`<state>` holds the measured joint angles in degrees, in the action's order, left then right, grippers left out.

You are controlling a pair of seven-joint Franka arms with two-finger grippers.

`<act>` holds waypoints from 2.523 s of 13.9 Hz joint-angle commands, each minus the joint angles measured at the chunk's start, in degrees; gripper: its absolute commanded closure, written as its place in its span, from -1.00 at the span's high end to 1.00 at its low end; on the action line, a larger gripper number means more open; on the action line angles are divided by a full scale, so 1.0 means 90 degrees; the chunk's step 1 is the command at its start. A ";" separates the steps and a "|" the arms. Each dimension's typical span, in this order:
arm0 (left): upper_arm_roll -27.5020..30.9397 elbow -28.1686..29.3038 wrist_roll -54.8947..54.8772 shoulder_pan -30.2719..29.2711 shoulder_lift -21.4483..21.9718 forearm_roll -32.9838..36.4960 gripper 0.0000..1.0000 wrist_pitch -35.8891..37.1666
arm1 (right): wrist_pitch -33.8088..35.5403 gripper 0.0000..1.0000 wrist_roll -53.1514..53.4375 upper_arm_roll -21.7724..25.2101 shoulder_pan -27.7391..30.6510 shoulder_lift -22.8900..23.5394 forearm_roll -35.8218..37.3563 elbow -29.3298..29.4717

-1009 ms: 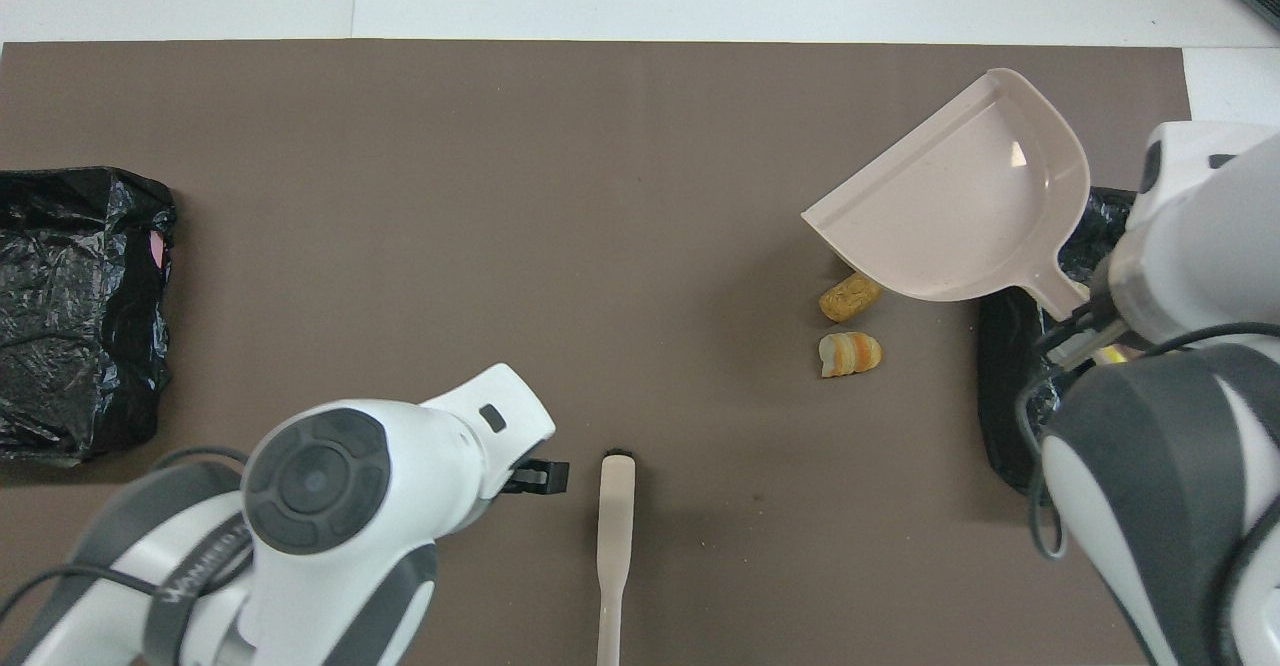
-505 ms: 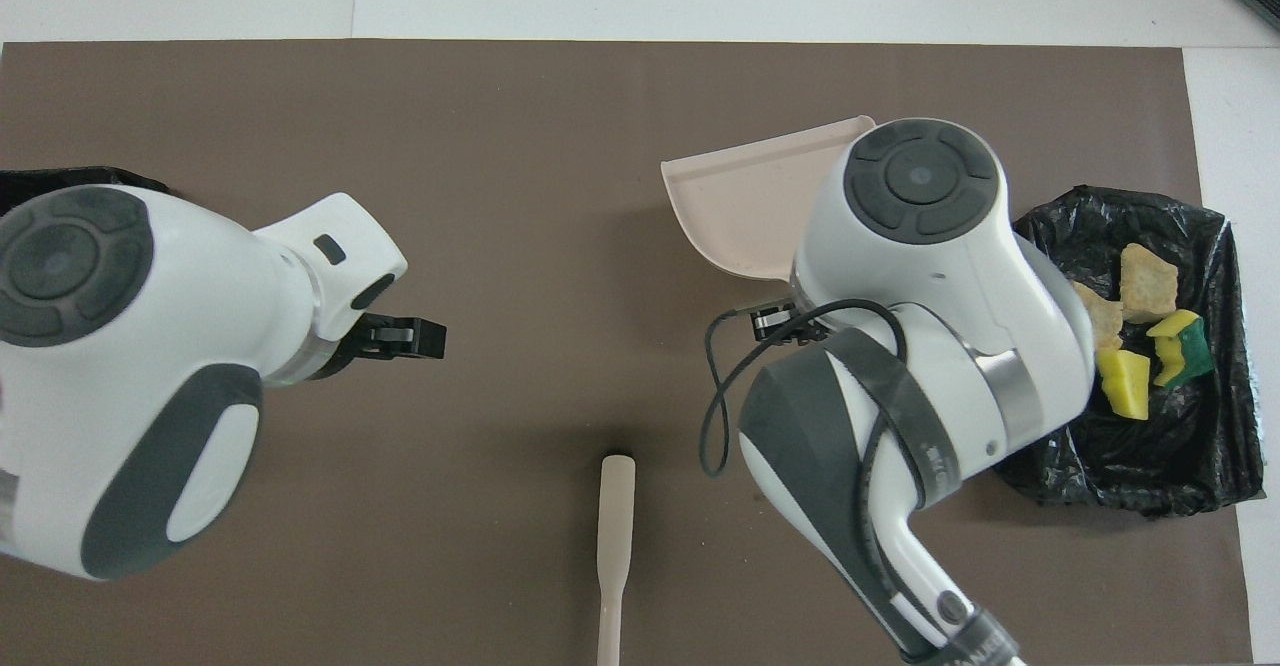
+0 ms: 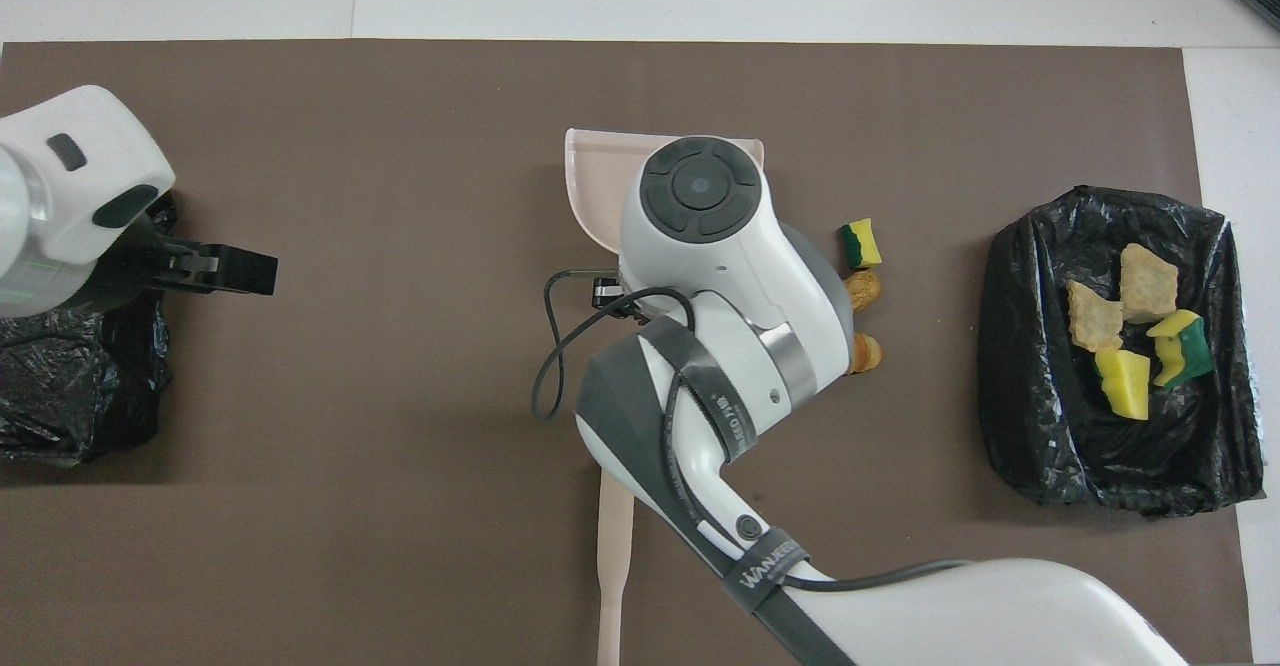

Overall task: Sweep and dump trash in bin
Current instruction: 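Set the dustpan down mid-mat and withdraw the right gripper, then grasp the dustpan handle with the left gripper while the right gripper grasps the brush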

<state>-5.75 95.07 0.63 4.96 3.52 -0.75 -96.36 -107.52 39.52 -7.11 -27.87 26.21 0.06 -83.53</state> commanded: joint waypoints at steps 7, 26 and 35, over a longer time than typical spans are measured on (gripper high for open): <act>0.0268 -0.1499 -0.0295 -0.0005 -0.0605 0.0132 1.00 0.1252 | -0.0698 -1.00 0.0355 0.0048 -0.0546 0.0925 -0.0162 0.0424; 0.0268 -0.1647 -0.0207 0.0103 -0.0430 0.0298 1.00 0.1781 | -0.0443 1.00 0.0705 0.0048 -0.1110 -0.3312 -0.1870 -0.4104; 0.0170 -0.1520 -0.0207 0.0152 -0.0420 0.0221 1.00 0.1312 | -0.2222 1.00 0.1487 0.0048 -0.2157 -0.3049 -0.2233 -0.5406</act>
<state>-4.13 80.86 -1.49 5.59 -0.61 1.07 -83.26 -125.47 51.68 -6.95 -46.38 -0.49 -18.52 -130.20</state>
